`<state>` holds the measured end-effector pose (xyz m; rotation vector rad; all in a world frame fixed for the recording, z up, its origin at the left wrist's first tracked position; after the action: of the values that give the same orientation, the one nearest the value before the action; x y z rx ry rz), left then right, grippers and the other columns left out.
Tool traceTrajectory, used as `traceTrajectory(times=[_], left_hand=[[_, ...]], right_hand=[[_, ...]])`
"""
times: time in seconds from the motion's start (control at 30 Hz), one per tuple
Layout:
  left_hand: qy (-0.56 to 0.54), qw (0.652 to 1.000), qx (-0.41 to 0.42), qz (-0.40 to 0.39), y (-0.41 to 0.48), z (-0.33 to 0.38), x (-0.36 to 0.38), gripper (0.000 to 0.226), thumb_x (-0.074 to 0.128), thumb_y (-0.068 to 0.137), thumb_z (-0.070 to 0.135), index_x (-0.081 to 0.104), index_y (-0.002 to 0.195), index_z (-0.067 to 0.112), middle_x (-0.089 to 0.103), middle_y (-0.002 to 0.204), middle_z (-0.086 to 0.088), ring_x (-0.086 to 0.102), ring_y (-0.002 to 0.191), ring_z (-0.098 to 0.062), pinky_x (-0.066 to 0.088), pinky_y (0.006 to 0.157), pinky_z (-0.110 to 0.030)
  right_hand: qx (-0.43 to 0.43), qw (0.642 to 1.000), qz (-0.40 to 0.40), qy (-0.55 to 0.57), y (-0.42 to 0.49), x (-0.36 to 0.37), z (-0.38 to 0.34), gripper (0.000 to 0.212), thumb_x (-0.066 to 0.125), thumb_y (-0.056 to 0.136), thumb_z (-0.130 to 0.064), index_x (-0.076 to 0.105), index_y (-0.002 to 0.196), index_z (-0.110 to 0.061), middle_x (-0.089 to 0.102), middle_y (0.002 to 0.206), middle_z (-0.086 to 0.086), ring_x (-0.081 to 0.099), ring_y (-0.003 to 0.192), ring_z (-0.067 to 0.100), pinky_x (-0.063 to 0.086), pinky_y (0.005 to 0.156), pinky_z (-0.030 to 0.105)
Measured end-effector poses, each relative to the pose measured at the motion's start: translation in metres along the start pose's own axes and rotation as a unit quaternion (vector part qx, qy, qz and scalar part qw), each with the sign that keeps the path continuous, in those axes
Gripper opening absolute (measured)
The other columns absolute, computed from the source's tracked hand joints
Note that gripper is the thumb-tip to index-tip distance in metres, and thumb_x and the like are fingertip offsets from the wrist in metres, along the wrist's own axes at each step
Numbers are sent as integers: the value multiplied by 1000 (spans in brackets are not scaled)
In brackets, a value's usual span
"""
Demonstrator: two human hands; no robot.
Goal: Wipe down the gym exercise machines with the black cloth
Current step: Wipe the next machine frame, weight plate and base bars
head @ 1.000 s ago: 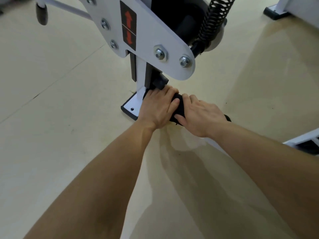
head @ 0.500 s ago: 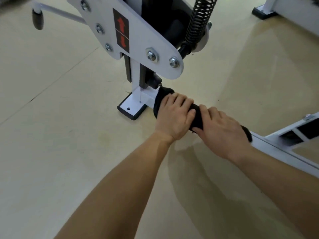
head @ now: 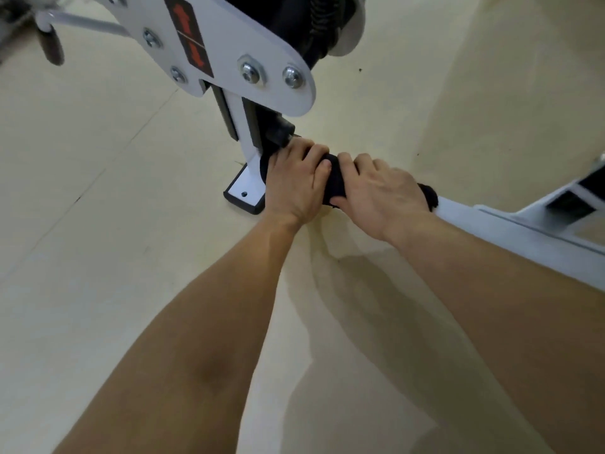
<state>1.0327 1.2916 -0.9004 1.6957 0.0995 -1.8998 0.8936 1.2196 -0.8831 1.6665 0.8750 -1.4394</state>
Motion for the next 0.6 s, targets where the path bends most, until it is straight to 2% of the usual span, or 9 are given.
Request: traceTrajectory(times=[0.13, 0.27, 0.33, 0.4, 0.5, 0.6], left_hand=[[-17, 999, 38, 29, -17, 38, 1, 36, 35, 100, 31, 65, 110, 13, 63, 114, -6, 54, 113, -29, 40, 101, -46], [-11, 998, 61, 3, -37, 91, 4, 36, 35, 101, 34, 63, 117, 17, 61, 119, -3, 51, 120, -28, 36, 107, -47], [-14, 997, 81, -13, -46, 112, 7, 38, 34, 102, 35, 61, 123, 17, 60, 124, -2, 50, 124, -28, 35, 108, -48], [-15, 995, 99, -22, -53, 129, 9, 41, 33, 103, 36, 60, 128, 17, 60, 128, -3, 49, 126, -29, 34, 110, -49], [-5, 991, 129, -33, -66, 153, 12, 45, 31, 104, 38, 57, 135, 17, 57, 136, -4, 47, 132, -29, 31, 114, -47], [-4, 988, 149, -51, -83, 180, 14, 51, 29, 105, 41, 48, 147, 18, 50, 148, -5, 39, 142, -29, 26, 118, -47]], right_hand=[[10, 1000, -3, -26, -36, -5, 19, 68, 48, 99, -50, 28, 149, -8, 53, 123, 14, 55, 104, 32, 40, 76, 39], [16, 998, 24, -60, -90, -8, 48, 63, 44, 101, -37, 31, 150, 0, 53, 130, 21, 55, 108, 37, 44, 92, 45], [23, 996, 44, -71, -118, -7, 58, 57, 43, 102, -26, 32, 150, 4, 49, 139, 25, 52, 121, 40, 40, 106, 47], [23, 994, 62, -85, -144, -5, 68, 55, 32, 100, -17, 32, 151, 4, 42, 149, 27, 44, 136, 41, 34, 116, 48], [32, 991, 77, -103, -179, 1, 82, 53, 18, 104, -17, 33, 152, 1, 34, 157, 24, 37, 144, 38, 32, 118, 47], [57, 986, 106, -114, -212, 1, 96, 49, 23, 107, -18, 36, 151, 0, 35, 156, 24, 40, 142, 38, 37, 115, 49]])
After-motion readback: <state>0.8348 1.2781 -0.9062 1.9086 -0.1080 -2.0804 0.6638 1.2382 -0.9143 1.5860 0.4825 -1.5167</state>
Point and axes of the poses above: each hand's wrist, its own y-axis towards the middle knuckle, its own x-axis out of the palm, z = x × y, the point moved 2 cm from there along y, towards the middle knuckle
